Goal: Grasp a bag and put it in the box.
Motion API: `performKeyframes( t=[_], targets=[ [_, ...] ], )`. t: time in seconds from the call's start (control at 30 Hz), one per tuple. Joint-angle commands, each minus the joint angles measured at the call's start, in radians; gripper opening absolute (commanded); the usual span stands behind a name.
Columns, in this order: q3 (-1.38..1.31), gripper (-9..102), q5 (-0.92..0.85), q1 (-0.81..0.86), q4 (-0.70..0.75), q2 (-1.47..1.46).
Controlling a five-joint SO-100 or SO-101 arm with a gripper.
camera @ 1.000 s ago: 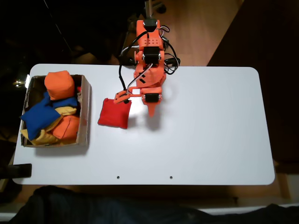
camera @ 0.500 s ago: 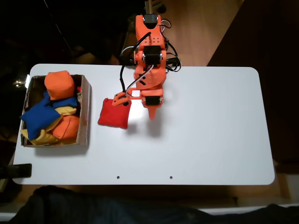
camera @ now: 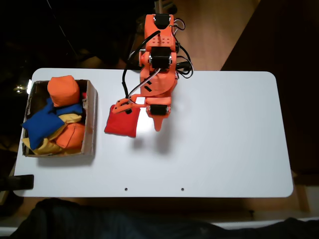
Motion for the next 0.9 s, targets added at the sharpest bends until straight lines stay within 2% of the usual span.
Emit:
performKeyframes(
  t=[0.0, 0.4, 0.87],
  targets=[
    [-0.087, 0, -0.012, 0.029, 0.017, -0.035],
    [-0.276, 0, -0.067, 0.172, 0.084, -0.212],
    [-0.497, 0, -0.160, 0.301, 0.236, -0.445]
  ],
)
